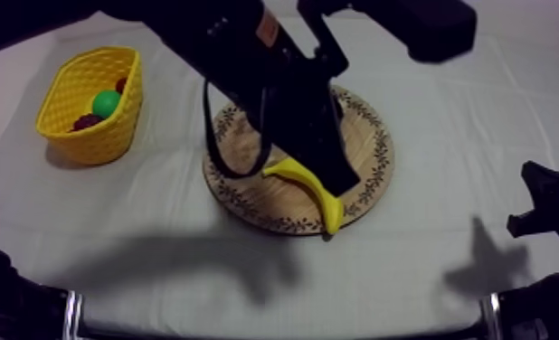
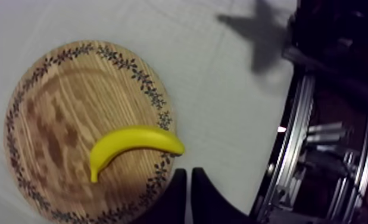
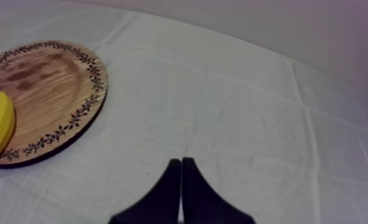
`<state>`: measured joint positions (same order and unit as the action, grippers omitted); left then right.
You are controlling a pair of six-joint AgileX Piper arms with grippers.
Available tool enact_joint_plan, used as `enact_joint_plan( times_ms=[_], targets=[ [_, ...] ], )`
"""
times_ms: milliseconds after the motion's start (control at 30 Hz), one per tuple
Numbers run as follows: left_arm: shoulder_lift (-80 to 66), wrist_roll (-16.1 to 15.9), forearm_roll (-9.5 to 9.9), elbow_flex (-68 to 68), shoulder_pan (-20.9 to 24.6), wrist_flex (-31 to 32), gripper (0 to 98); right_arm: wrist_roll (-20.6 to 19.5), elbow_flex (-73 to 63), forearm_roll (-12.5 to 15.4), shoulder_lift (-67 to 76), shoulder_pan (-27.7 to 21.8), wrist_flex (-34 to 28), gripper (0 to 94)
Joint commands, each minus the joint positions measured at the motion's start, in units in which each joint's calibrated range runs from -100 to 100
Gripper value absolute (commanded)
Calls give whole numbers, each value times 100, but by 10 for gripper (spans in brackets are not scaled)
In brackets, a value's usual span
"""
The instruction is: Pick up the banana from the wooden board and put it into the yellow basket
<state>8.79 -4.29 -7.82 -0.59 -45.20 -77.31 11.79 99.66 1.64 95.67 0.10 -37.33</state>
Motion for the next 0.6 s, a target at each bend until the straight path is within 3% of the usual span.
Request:
enact_joint_plan(
  times_ms=[0, 400, 567],
  targets=[
    [65, -409, 77, -70, -33, -167, 18, 0, 1, 0, 0, -2, -1, 3],
    [463, -1670, 520, -335, -227, -121, 1, 0, 1, 0, 0, -2, -1, 3],
    [676, -2012, 678, -513, -313, -52, 0, 0, 1, 0, 0, -2, -1, 3]
  ],
)
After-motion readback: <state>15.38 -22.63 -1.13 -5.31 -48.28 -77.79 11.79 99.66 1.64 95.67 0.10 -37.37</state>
